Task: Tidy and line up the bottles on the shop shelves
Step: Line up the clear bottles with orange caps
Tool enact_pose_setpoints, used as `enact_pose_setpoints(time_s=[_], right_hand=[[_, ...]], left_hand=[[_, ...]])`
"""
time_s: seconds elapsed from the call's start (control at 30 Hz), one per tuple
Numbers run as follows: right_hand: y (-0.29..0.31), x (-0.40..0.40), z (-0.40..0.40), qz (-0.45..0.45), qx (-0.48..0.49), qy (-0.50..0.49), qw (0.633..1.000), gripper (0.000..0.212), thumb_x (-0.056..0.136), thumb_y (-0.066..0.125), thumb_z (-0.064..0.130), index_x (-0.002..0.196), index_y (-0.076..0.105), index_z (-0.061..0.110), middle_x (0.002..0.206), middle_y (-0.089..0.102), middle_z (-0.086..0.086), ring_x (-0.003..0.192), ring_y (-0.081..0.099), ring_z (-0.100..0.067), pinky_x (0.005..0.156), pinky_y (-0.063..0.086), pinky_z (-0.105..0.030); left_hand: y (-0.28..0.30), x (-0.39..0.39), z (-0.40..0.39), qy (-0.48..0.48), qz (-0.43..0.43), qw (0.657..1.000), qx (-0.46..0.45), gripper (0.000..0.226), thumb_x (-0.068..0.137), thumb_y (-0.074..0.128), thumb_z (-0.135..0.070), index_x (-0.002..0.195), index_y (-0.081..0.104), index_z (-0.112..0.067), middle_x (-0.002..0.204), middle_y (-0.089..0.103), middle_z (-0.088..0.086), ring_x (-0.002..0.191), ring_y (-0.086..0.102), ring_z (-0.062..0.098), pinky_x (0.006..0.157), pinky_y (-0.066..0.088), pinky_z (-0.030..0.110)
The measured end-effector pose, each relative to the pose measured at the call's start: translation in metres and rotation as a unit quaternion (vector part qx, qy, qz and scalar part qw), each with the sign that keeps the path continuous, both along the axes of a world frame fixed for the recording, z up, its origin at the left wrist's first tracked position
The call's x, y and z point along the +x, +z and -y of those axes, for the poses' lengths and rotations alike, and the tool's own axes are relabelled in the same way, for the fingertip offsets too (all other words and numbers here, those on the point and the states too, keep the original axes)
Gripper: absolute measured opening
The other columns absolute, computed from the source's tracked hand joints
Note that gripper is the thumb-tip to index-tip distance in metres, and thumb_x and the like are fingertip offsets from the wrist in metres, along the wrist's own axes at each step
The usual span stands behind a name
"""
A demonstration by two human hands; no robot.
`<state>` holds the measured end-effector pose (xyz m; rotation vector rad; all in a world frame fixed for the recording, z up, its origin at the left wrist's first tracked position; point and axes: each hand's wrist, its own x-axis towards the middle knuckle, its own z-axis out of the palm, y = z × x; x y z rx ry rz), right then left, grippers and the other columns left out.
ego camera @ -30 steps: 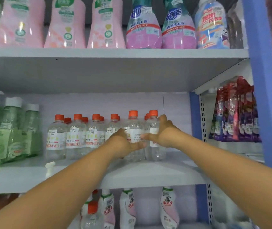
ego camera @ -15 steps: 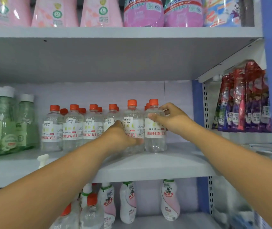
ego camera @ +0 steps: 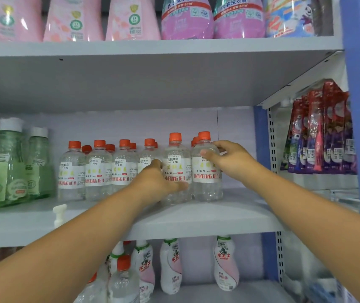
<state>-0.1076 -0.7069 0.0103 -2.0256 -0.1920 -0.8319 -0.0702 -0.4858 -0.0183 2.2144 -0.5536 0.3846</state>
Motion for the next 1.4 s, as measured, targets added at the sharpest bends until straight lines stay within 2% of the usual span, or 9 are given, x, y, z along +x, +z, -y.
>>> enact_pose_setpoints(time_s=[0.23, 0.4, 0.53, 0.77, 0.9, 1.07, 1.2, 1.3, 1.4], right_hand=[[0.0, -0.001, 0.001, -0.035, 0.007, 0.008, 0.999, 0.045, 0.094, 0.066, 0.049, 0.133, 0.056, 0.029, 0.122, 0.065, 0.008, 0.1, 0.068, -0.014, 0.09, 0.059, -0.042], [-0.001, -0.002, 0.0, -0.03, 0.005, -0.006, 1.0, 0.042, 0.091, 0.07, 0.049, 0.126, 0.056, 0.031, 0.13, 0.061, 0.005, 0.099, 0.066, -0.013, 0.088, 0.059, -0.039], [-0.001, -0.008, 0.004, -0.103, 0.055, 0.038, 0.992, 0.069, 0.086, 0.074, 0.054, 0.14, 0.046, 0.023, 0.114, 0.066, 0.007, 0.095, 0.068, -0.011, 0.076, 0.061, -0.035], [-0.014, -0.008, 0.006, -0.183, -0.069, 0.021, 0.981, 0.068, 0.076, 0.088, 0.022, 0.132, 0.05, 0.019, 0.123, 0.065, 0.001, 0.11, 0.065, -0.02, 0.084, 0.063, -0.046], [-0.015, -0.005, 0.009, -0.189, -0.071, 0.033, 0.979, 0.066, 0.076, 0.089, 0.021, 0.13, 0.052, 0.021, 0.119, 0.067, 0.001, 0.107, 0.067, -0.019, 0.083, 0.064, -0.045], [-0.012, -0.025, 0.0, -0.217, -0.066, 0.007, 0.974, 0.068, 0.08, 0.086, 0.027, 0.136, 0.048, 0.016, 0.119, 0.064, 0.001, 0.103, 0.063, -0.017, 0.088, 0.06, -0.04], [-0.022, -0.07, -0.02, -0.053, -0.09, -0.089, 0.991, 0.085, 0.08, 0.081, 0.048, 0.149, 0.039, 0.023, 0.126, 0.063, 0.006, 0.094, 0.057, -0.011, 0.064, 0.042, -0.021], [-0.062, -0.128, -0.052, 0.158, -0.007, 0.061, 0.986, 0.045, 0.083, 0.073, 0.05, 0.125, 0.058, 0.042, 0.106, 0.07, 0.015, 0.089, 0.066, -0.002, 0.068, 0.05, -0.017], [-0.127, -0.158, -0.093, 0.145, -0.005, 0.207, 0.968, 0.027, 0.082, 0.066, 0.049, 0.108, 0.069, 0.043, 0.093, 0.073, 0.01, 0.082, 0.07, -0.012, 0.064, 0.056, -0.022]], left_hand=[[-0.002, 0.001, -0.002, -0.02, -0.012, 0.999, 0.034, 0.072, 0.086, 0.08, -0.039, 0.143, 0.039, -0.025, 0.103, 0.059, -0.019, 0.089, 0.058, -0.003, 0.062, 0.042, 0.016], [-0.002, 0.003, -0.002, -0.008, -0.009, 1.0, 0.026, 0.083, 0.083, 0.082, -0.04, 0.149, 0.035, -0.024, 0.099, 0.057, -0.021, 0.09, 0.06, 0.0, 0.063, 0.046, 0.018], [-0.002, 0.003, -0.002, -0.011, -0.01, 1.0, 0.008, 0.084, 0.082, 0.081, -0.046, 0.149, 0.035, -0.028, 0.096, 0.056, -0.026, 0.086, 0.059, -0.005, 0.06, 0.043, 0.015], [-0.002, 0.001, -0.003, -0.01, -0.007, 1.0, 0.028, 0.094, 0.082, 0.083, -0.044, 0.155, 0.028, -0.026, 0.101, 0.057, -0.019, 0.088, 0.059, -0.001, 0.062, 0.045, 0.017], [-0.001, -0.003, -0.003, -0.009, -0.041, 0.999, 0.0, 0.088, 0.079, 0.086, -0.042, 0.151, 0.038, -0.022, 0.108, 0.06, -0.015, 0.103, 0.066, 0.014, 0.089, 0.059, 0.035], [0.001, -0.027, -0.004, 0.014, -0.048, 0.999, 0.004, 0.089, 0.081, 0.083, -0.048, 0.153, 0.039, -0.02, 0.135, 0.062, -0.003, 0.118, 0.063, 0.021, 0.107, 0.05, 0.042], [-0.029, -0.091, -0.027, 0.011, 0.138, 0.985, -0.104, 0.065, 0.088, 0.074, -0.05, 0.145, 0.049, -0.034, 0.134, 0.062, -0.018, 0.118, 0.061, 0.002, 0.1, 0.055, 0.031], [-0.1, -0.15, -0.073, -0.028, 0.231, 0.954, -0.19, 0.035, 0.09, 0.069, -0.047, 0.124, 0.062, -0.044, 0.122, 0.068, -0.022, 0.116, 0.064, -0.002, 0.092, 0.054, 0.015], [-0.183, -0.164, -0.127, 0.042, 0.151, 0.952, -0.261, 0.021, 0.092, 0.072, -0.044, 0.113, 0.069, -0.041, 0.115, 0.074, -0.012, 0.111, 0.069, 0.007, 0.093, 0.056, 0.022]])
